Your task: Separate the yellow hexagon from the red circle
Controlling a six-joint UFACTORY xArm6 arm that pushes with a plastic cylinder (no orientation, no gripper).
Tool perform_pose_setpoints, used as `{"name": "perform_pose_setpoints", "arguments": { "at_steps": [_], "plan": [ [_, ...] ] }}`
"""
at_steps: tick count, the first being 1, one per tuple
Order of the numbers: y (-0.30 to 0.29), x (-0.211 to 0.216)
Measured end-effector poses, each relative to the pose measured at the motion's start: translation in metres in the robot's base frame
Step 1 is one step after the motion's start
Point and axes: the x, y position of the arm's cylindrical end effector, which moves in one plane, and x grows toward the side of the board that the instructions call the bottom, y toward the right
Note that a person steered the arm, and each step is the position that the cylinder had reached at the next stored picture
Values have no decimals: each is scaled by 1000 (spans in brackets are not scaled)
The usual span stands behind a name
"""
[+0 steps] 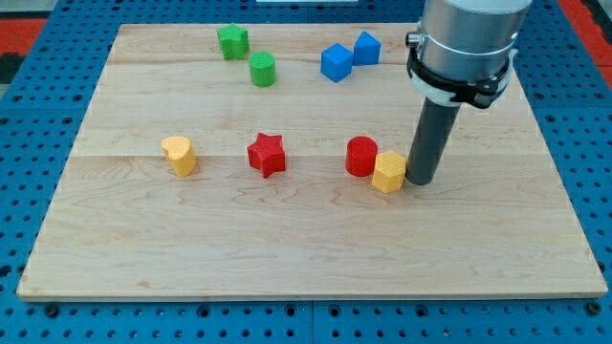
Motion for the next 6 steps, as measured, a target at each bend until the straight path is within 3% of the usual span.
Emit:
{"name": "perform_pose_setpoints", "arguments": {
  "at_steps": [1,3,5,6],
  "plan": [
    [-19,-26],
    [3,35],
    [-70,0],
    [-73,-31]
  ]
}}
